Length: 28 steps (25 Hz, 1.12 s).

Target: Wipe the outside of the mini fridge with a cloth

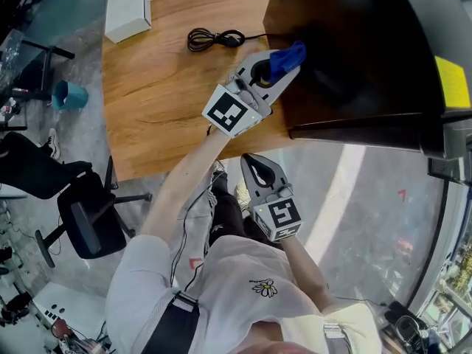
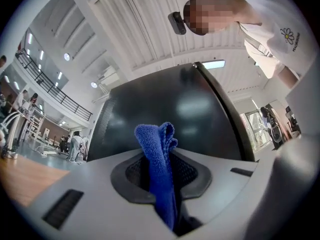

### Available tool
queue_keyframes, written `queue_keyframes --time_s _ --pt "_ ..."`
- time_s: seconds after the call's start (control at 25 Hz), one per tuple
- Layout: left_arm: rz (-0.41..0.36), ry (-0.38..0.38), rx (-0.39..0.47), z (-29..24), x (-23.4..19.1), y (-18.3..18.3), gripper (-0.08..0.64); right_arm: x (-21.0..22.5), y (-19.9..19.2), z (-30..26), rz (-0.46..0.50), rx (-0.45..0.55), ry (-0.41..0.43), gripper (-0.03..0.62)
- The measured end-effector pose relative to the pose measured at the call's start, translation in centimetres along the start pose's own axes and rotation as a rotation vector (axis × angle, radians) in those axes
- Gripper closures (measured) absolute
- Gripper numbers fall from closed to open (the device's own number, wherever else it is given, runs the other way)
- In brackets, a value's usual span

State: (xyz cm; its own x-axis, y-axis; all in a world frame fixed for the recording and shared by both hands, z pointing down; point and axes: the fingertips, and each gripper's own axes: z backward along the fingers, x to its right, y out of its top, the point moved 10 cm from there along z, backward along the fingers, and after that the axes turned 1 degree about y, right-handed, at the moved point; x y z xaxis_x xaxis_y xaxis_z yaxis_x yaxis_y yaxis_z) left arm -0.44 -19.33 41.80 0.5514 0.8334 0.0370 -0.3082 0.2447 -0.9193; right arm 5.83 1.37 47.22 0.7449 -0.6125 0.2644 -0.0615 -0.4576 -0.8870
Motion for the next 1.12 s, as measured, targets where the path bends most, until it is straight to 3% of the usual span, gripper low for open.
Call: queue_keyframes --time_s 0.52,1.12 --pt "0.078 -0.139 0.008 3.2 9.3 2.0 0.495 -1.2 -2.6 3.2 0.028 -0.018 -0.012 0.58" --pt "0.105 -0.172 0.002 4.5 13.7 2.2 0.495 -2.8 -4.6 5.1 -0.007 -0.009 -0.042 0.58"
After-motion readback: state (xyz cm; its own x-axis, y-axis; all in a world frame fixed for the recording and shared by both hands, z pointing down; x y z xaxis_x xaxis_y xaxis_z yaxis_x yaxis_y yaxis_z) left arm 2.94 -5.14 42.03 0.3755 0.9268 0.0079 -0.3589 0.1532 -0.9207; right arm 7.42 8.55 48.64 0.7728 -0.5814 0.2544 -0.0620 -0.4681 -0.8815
